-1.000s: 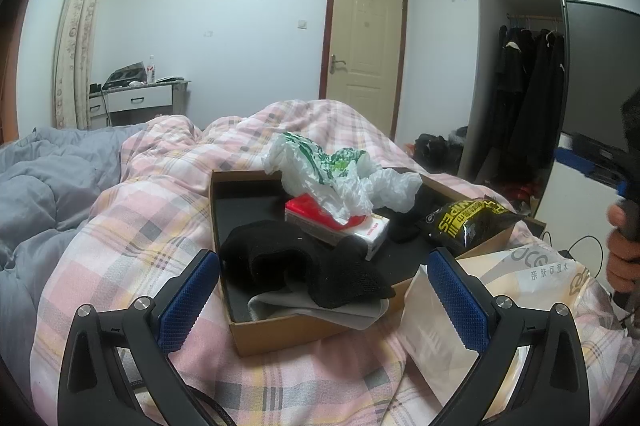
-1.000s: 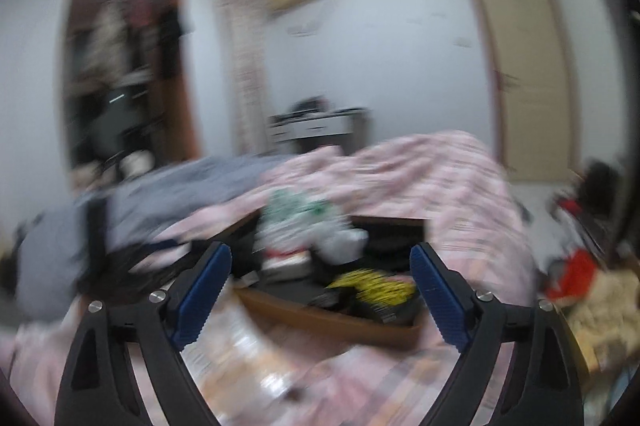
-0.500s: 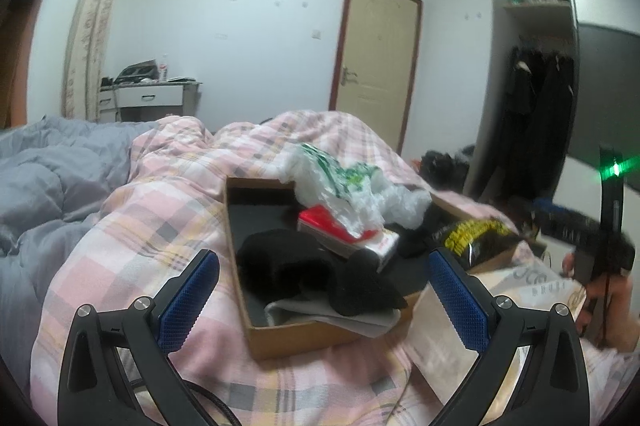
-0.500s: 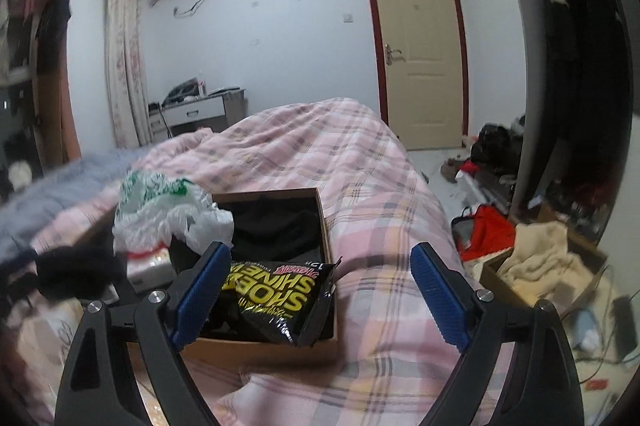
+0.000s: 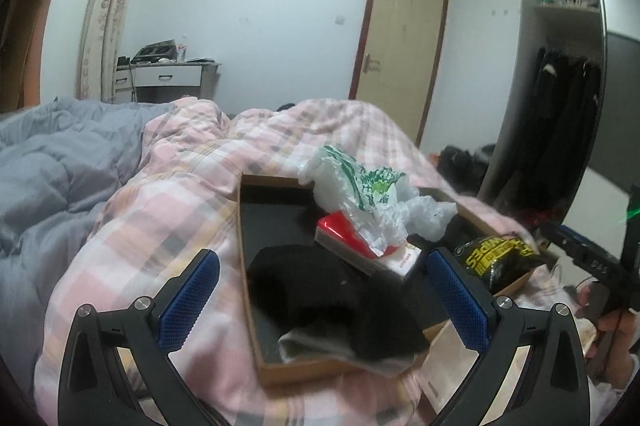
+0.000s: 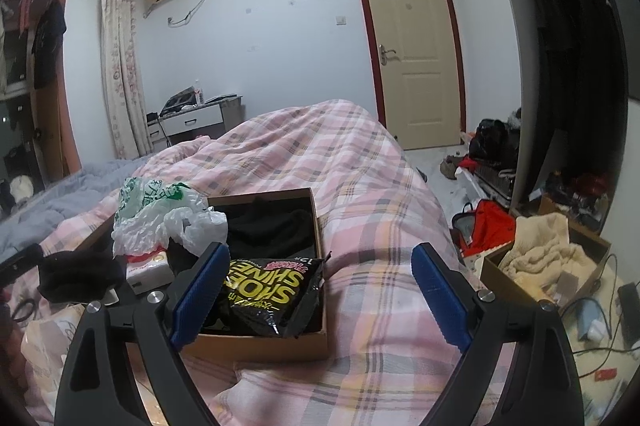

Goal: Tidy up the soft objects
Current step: 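Move the left gripper down toward the black cloth in the box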

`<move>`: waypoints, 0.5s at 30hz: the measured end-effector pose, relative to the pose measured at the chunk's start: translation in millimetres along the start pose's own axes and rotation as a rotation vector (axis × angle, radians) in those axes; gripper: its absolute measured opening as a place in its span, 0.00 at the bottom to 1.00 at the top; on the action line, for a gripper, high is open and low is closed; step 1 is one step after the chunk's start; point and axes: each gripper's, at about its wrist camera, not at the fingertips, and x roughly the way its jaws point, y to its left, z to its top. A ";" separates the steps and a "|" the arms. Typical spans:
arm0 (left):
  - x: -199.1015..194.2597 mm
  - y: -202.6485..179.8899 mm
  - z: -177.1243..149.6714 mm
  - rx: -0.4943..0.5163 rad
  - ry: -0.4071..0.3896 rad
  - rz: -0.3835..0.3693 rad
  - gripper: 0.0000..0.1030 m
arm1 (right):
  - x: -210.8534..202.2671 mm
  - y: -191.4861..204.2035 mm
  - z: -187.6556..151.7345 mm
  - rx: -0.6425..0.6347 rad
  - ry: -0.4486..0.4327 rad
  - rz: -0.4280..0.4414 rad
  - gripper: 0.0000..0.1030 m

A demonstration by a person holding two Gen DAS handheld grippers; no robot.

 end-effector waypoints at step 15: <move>20.2 -10.9 -12.7 0.073 0.116 0.067 1.00 | -2.2 -1.0 -0.3 0.020 -0.006 0.014 0.89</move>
